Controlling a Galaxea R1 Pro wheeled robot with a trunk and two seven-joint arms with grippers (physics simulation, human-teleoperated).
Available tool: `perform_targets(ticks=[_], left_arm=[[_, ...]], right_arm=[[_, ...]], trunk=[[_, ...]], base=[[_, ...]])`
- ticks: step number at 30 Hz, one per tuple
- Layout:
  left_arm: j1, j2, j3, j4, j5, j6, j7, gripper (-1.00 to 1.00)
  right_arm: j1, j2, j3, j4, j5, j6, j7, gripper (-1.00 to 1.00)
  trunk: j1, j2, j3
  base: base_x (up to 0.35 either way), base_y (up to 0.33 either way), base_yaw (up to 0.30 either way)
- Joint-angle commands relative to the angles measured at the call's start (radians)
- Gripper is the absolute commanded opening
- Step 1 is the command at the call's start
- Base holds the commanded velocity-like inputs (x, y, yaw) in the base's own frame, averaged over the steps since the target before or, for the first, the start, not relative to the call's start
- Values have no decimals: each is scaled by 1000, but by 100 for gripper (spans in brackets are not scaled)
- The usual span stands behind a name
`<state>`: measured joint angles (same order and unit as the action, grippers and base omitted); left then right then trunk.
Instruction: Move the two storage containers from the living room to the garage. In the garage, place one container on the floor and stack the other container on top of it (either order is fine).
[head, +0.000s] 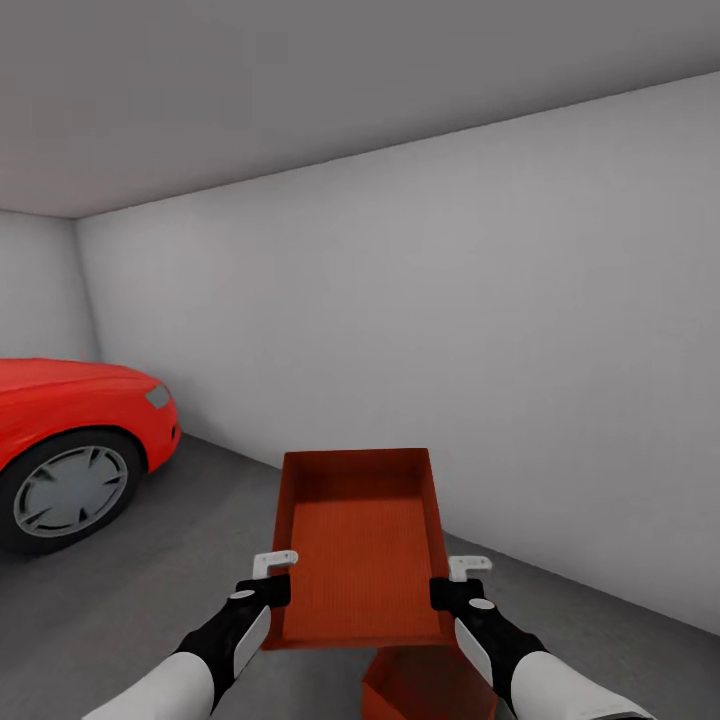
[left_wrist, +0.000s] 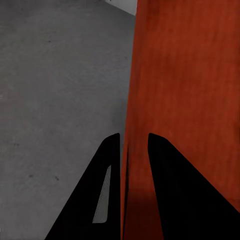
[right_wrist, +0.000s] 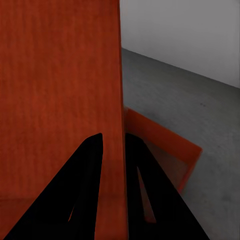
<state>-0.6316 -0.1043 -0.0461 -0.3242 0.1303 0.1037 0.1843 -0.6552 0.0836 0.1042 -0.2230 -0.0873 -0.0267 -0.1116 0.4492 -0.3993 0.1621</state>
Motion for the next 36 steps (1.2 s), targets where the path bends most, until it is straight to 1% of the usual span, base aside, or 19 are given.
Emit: perform_targets(ticks=[1,4,7,36], left_arm=[[0,30,16,-16,-12,-29,26,-100],[-1,30,16,-16,-12,-29,26,-100],[-1,30,16,-16,-12,-29,26,-100],[0,31,15,-18,-12,-29,26,-100]], right_arm=[[0,-6,-1,3,-10,-4,-8,-100],[0,-6,-1,3,-10,-2,-8,-100],[0,-4,-2,3,-10,0,-9,-100],[0,-4,-3,3,-10,1,-10,-100]], trunk=[[1,-1,-1],[1,-1,-1],[1,-1,-1],[1,-1,-1]], base=[[263,195,0],[263,195,-43],[263,195,-220],[259,196,-284]])
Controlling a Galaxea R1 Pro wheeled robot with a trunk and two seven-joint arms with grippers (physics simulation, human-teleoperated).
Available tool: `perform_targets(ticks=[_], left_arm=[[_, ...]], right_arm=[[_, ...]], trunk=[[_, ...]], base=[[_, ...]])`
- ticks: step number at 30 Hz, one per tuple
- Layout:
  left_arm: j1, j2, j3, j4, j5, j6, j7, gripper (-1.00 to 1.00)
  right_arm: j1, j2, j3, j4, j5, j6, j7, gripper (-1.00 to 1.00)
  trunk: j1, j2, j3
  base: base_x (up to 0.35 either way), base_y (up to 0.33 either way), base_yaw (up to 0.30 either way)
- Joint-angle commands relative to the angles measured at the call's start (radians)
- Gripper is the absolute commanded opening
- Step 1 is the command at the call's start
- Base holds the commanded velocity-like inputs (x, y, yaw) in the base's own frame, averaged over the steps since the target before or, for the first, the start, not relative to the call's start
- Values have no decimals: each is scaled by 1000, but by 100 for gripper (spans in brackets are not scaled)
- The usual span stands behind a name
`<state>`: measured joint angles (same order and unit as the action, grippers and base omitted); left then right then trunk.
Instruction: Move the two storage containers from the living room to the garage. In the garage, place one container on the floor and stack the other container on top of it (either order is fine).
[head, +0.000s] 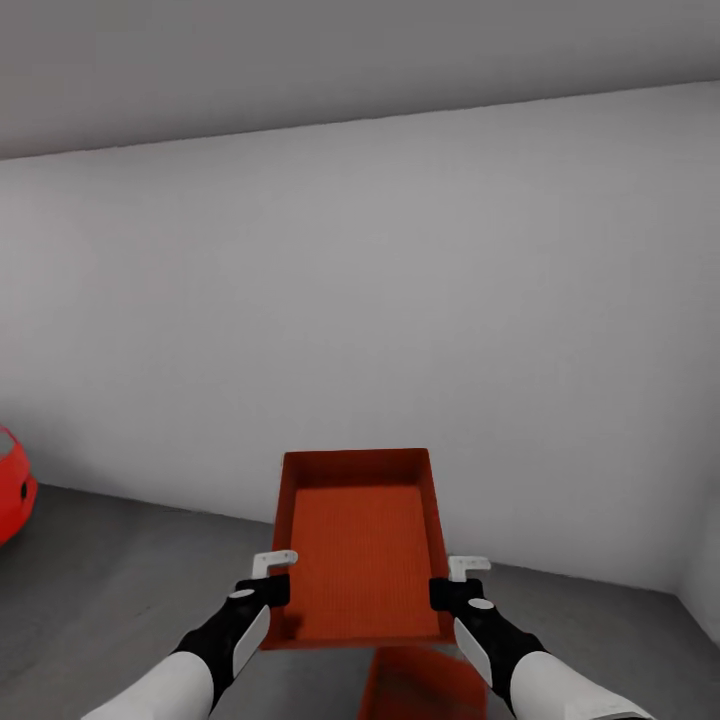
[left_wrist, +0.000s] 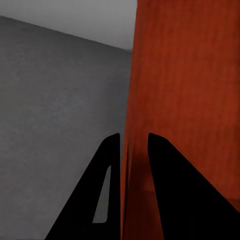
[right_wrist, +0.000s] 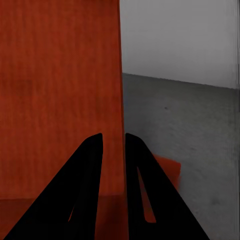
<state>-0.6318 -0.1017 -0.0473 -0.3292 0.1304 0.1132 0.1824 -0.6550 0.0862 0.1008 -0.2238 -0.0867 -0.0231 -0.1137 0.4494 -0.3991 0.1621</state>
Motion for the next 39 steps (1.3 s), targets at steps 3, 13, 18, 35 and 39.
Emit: perform_targets(ticks=[3,13,18,35,39], left_arm=[[0,28,16,-13,-12,-38,28,-100],[-1,28,15,-13,-13,-39,28,-100],[-1,28,15,-13,-13,-39,28,-100],[-1,28,15,-13,-13,-39,28,-100],[-1,28,15,-13,-13,-39,28,-100]], right_arm=[[0,-6,0,4,-11,-3,-7,-100],[0,-6,1,3,-11,-3,-7,-100],[0,-6,1,4,-11,-3,-7,-100],[0,-6,2,4,-11,-3,-6,-100],[0,-7,2,4,-10,-3,-6,-100]], trunk=[[1,-1,-1],[1,-1,-1],[1,-1,-1],[1,-1,-1],[1,-1,-1]], base=[[89,73,-286],[11,9,-286],[0,0,-286],[0,0,-286],[0,0,-256]])
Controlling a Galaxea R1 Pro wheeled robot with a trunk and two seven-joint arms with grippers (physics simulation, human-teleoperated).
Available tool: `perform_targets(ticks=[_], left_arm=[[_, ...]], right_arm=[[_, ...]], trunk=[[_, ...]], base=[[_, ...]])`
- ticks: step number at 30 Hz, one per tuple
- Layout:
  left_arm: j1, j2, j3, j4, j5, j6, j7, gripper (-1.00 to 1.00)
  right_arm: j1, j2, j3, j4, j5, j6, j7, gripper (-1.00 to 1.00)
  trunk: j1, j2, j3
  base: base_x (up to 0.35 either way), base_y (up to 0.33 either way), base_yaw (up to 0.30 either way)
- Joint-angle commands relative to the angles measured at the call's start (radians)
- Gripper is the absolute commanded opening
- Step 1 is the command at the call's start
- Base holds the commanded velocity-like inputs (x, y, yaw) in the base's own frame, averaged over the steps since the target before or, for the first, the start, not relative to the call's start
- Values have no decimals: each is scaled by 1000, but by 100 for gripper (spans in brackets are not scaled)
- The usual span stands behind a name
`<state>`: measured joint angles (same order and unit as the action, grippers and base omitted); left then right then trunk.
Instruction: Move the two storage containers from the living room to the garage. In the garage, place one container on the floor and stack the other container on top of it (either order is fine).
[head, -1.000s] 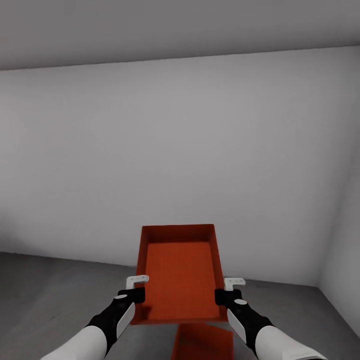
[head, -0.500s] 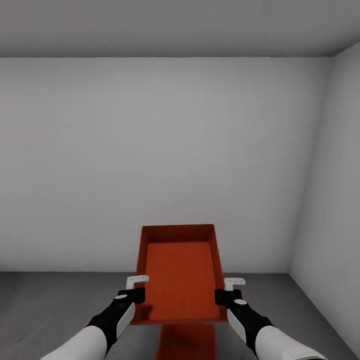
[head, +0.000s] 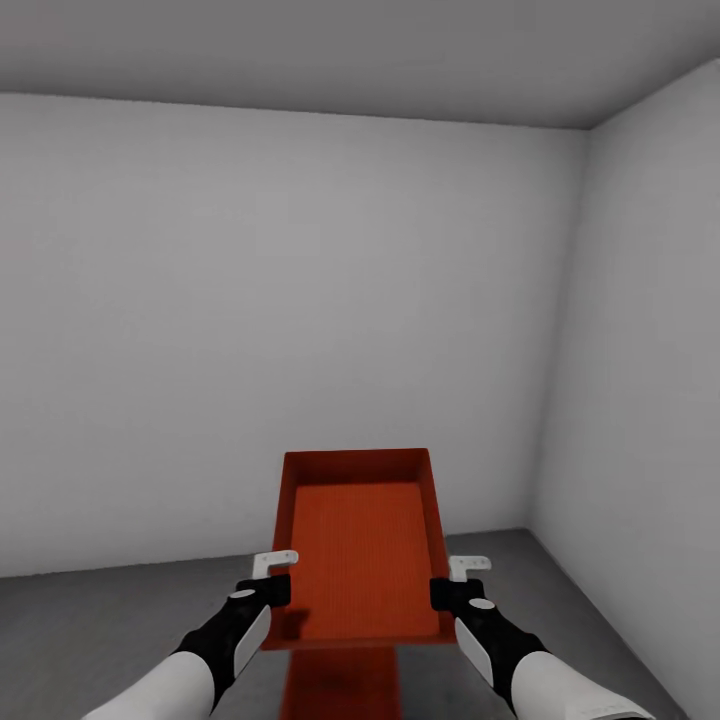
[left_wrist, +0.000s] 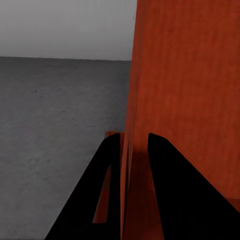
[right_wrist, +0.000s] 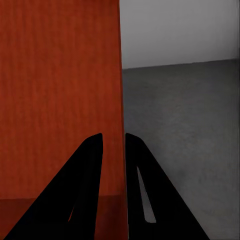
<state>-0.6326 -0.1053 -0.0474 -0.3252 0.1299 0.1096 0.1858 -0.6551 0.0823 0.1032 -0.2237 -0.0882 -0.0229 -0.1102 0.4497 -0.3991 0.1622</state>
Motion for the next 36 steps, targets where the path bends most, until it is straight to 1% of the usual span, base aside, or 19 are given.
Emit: perform_targets(ticks=[1,15,23,36], left_arm=[[0,32,15,-17,-12,-36,24,-100],[0,32,17,-16,-12,-35,24,-100],[0,32,18,-17,-12,-35,24,-100],[0,32,17,-17,-12,-35,24,-100]], right_arm=[[0,-3,-1,4,-9,-3,-10,-100],[0,-4,0,4,-9,-4,-9,-100],[0,-4,0,4,-9,-5,-9,-100],[0,-3,0,4,-9,-3,-9,-100]], trunk=[[0,-1,-1],[0,-1,-1],[0,-1,-1],[0,-1,-1]], base=[[0,0,-149],[0,0,-15],[130,115,0],[12,9,0]])
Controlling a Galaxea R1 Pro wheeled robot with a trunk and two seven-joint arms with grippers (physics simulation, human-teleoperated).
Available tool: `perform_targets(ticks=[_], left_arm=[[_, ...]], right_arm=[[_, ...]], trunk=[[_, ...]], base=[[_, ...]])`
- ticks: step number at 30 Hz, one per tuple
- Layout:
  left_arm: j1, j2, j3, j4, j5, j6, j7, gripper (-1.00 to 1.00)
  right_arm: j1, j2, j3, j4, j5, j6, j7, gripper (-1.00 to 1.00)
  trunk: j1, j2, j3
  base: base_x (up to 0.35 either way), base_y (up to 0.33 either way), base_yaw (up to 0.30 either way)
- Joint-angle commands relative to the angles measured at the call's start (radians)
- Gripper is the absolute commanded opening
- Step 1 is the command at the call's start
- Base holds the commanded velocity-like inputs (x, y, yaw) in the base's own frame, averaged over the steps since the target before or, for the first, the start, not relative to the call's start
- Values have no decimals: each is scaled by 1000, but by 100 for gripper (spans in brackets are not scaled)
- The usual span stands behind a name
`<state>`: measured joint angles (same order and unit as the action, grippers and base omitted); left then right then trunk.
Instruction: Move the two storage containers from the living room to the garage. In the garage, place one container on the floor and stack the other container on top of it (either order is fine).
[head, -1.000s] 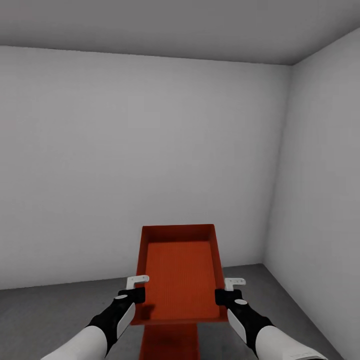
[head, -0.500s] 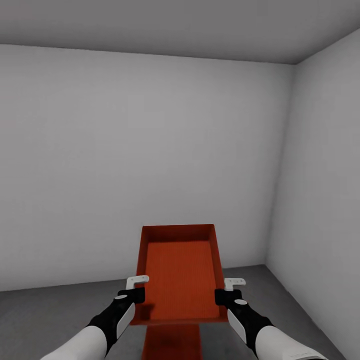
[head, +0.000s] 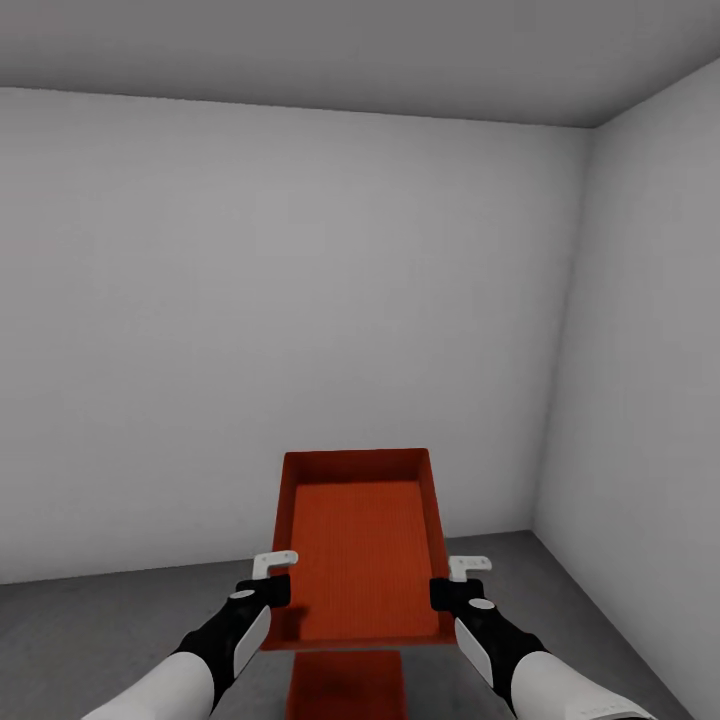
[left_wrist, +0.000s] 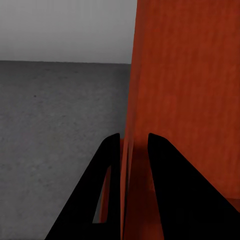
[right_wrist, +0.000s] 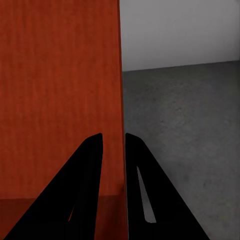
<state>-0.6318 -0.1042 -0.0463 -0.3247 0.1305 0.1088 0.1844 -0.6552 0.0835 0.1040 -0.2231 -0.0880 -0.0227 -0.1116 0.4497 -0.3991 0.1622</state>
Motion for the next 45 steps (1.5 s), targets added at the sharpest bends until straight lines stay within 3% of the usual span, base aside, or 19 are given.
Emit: perform_targets(ticks=[1,10,45], left_arm=[[-1,31,16,-17,-12,-34,26,-100],[-1,31,16,-17,-12,-35,26,-100],[-1,32,17,-16,-12,-34,26,-100]], right_arm=[[0,-4,-1,3,-10,-3,-8,-100],[0,-4,-3,4,-10,1,-7,-100],[0,-4,-1,3,-9,1,-8,-100]], trunk=[[0,-1,-1],[0,-1,-6],[0,-1,-61]], base=[[0,0,0],[0,0,0],[0,0,0]])
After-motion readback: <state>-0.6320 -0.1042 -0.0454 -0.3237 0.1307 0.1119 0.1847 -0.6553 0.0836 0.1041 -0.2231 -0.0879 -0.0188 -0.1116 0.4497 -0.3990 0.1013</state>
